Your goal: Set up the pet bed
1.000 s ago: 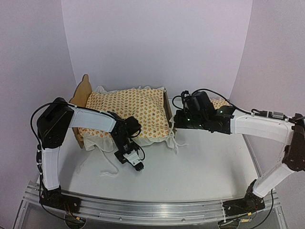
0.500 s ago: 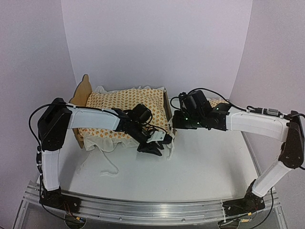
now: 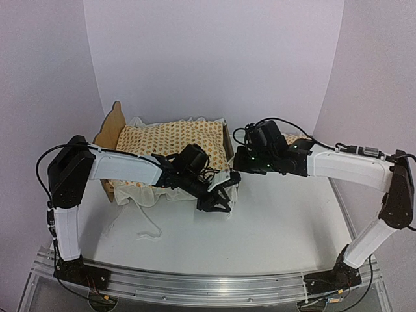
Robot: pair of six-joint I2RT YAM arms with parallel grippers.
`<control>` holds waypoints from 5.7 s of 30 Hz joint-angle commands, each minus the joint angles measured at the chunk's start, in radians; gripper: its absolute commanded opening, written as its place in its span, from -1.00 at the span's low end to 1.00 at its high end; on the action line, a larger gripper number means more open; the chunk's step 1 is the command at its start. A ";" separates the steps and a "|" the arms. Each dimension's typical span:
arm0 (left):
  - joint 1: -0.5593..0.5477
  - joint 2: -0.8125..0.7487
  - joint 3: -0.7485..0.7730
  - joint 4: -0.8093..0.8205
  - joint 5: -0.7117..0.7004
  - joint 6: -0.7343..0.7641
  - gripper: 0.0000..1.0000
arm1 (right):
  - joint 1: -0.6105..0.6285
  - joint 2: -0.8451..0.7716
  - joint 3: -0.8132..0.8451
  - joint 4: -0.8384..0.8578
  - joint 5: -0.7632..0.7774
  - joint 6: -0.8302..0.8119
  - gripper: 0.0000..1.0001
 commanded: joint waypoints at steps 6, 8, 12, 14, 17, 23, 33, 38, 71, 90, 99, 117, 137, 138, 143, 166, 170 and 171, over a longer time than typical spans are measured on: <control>-0.007 -0.013 -0.163 0.417 -0.154 -0.770 -0.15 | 0.035 -0.014 0.027 0.011 0.051 0.076 -1.00; -0.009 -0.006 -0.165 0.453 -0.190 -0.776 -0.07 | 0.039 -0.020 0.021 0.013 0.058 0.095 -1.00; -0.017 0.037 -0.159 0.521 -0.208 -0.748 0.00 | 0.050 -0.016 0.017 0.015 0.067 0.108 -1.00; -0.019 0.061 -0.152 0.521 -0.231 -0.763 -0.03 | 0.052 -0.015 0.017 0.021 0.066 0.108 -1.00; -0.019 0.070 -0.158 0.523 -0.267 -0.773 -0.16 | 0.052 -0.015 0.022 0.027 0.054 0.096 -1.00; -0.020 0.092 -0.156 0.547 -0.309 -0.752 -0.25 | 0.052 -0.008 0.024 0.037 0.035 0.089 -1.00; -0.017 0.034 -0.178 0.382 -0.289 -0.762 -1.00 | 0.051 -0.025 0.023 0.042 0.098 0.033 -1.00; -0.017 -0.059 -0.272 0.194 -0.270 -0.723 -1.00 | 0.001 -0.043 0.059 0.039 0.143 -0.057 -1.00; -0.042 -0.122 -0.644 0.093 -0.558 0.525 -1.00 | -0.333 0.273 0.537 0.030 0.139 -0.417 -1.00; -0.045 -0.289 -0.411 -0.309 -0.301 0.428 0.00 | -0.121 -0.060 0.122 0.012 -0.464 -0.521 -1.00; -0.035 -0.572 -0.406 -0.704 -0.073 0.605 0.34 | 0.066 -0.319 -0.320 0.025 -0.448 -0.211 -1.00; 0.535 -0.954 -0.597 -0.447 -0.721 0.270 0.51 | 0.005 -0.180 -0.244 -0.237 -0.234 -0.030 0.73; 0.683 -0.817 -0.704 -0.340 -0.691 0.105 0.58 | -0.004 0.402 0.399 -0.242 -0.045 -0.038 0.20; 0.683 -0.812 -0.707 -0.329 -0.694 0.101 0.57 | -0.006 0.418 0.405 -0.241 -0.051 -0.033 0.20; 0.684 -0.803 -0.712 -0.245 -0.663 0.080 0.21 | -0.018 0.471 0.418 -0.241 -0.108 -0.024 0.01; 0.727 -1.012 -0.771 -0.212 -0.760 0.660 -1.00 | -0.130 0.319 0.396 -0.369 -0.081 -0.048 -1.00; 0.726 -0.961 -0.805 -0.232 -0.673 0.716 -0.93 | -0.130 0.381 0.440 -0.381 -0.145 -0.053 -0.96; 0.726 -0.945 -0.802 -0.229 -0.662 0.716 -0.82 | -0.129 0.390 0.446 -0.383 -0.157 -0.049 -0.90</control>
